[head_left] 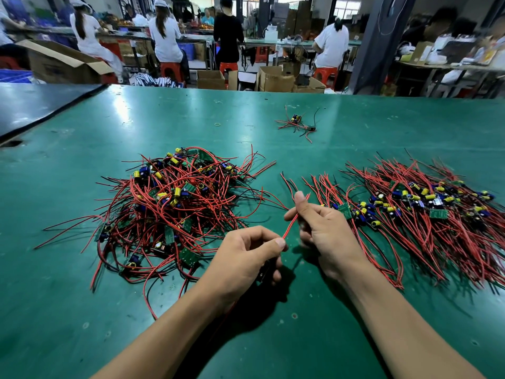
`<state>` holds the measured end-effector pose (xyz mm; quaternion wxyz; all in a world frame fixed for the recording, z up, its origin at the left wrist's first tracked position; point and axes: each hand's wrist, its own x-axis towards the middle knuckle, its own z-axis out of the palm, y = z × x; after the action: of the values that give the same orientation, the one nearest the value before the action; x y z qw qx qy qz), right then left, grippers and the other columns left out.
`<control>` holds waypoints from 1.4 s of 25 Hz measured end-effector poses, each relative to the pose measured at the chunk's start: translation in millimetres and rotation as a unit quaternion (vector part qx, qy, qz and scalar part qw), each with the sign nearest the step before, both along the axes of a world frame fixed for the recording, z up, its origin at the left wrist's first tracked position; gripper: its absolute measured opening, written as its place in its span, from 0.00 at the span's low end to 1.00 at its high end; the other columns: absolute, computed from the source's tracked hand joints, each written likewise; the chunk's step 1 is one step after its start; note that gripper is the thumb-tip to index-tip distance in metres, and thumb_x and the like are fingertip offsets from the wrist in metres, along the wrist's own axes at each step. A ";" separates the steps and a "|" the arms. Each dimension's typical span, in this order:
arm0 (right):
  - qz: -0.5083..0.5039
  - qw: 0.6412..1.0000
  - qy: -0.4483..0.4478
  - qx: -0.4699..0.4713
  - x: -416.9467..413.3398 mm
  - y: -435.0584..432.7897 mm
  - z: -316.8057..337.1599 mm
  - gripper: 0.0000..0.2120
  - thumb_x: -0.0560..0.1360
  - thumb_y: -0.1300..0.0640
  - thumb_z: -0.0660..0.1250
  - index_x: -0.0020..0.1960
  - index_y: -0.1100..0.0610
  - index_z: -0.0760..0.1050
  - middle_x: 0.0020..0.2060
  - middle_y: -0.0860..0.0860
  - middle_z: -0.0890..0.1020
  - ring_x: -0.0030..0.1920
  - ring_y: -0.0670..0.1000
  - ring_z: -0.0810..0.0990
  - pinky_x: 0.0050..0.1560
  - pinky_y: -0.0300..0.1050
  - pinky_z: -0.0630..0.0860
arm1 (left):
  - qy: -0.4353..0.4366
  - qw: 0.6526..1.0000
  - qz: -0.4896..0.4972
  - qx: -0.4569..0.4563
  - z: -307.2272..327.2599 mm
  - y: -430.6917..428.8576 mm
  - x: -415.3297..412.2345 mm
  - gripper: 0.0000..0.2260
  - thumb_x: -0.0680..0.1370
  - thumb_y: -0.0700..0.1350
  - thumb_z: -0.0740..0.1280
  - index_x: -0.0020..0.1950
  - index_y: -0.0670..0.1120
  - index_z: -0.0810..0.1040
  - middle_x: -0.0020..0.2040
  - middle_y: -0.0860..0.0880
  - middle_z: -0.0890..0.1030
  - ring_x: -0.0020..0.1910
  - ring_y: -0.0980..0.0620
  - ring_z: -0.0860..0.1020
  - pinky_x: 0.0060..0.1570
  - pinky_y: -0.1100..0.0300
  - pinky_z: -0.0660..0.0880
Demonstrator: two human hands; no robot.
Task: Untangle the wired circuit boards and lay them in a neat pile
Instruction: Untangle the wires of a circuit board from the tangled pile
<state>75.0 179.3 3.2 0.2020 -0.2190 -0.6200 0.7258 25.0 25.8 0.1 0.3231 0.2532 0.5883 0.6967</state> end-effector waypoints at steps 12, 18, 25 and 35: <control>0.055 0.989 -0.002 -0.138 -0.4 -2.3 4.3 0.21 0.74 0.40 0.66 0.36 0.56 0.84 0.26 0.47 0.66 0.20 0.43 0.61 0.19 0.35 0.58 | -0.008 1.000 0.010 -0.009 -0.2 0.8 1.4 0.07 0.78 0.39 0.67 0.44 0.36 0.79 0.29 0.45 0.77 0.24 0.50 0.75 0.26 0.63 0.72; 0.078 0.996 -0.003 -0.031 0.4 -6.0 -5.2 0.16 0.68 0.41 0.72 0.42 0.54 0.85 0.23 0.51 0.61 0.21 0.46 0.58 0.22 0.34 0.56 | -0.045 0.999 0.005 -0.007 1.4 -0.4 0.4 0.06 0.78 0.39 0.67 0.43 0.39 0.78 0.29 0.45 0.76 0.24 0.49 0.74 0.26 0.63 0.72; -0.050 0.992 0.020 0.111 -1.6 11.3 -10.7 0.14 0.78 0.49 0.70 0.42 0.59 0.84 0.19 0.42 0.68 0.20 0.41 0.63 0.22 0.33 0.58 | -0.009 1.000 -0.024 -0.012 2.6 -2.2 0.2 0.06 0.78 0.38 0.67 0.41 0.40 0.79 0.29 0.45 0.76 0.25 0.49 0.74 0.27 0.62 0.72; -0.115 0.974 0.040 -0.191 -7.5 6.7 1.4 0.23 0.80 0.43 0.64 0.36 0.60 0.73 0.22 0.47 0.63 0.17 0.42 0.56 0.18 0.34 0.53 | 0.011 0.999 -0.037 -0.017 0.4 -0.5 2.7 0.06 0.77 0.40 0.69 0.40 0.43 0.81 0.30 0.45 0.79 0.26 0.49 0.75 0.30 0.62 0.73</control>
<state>67.5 186.0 4.5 0.2633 -0.2937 -0.4321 0.8110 27.7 25.3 0.5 0.3464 0.2765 0.5940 0.6713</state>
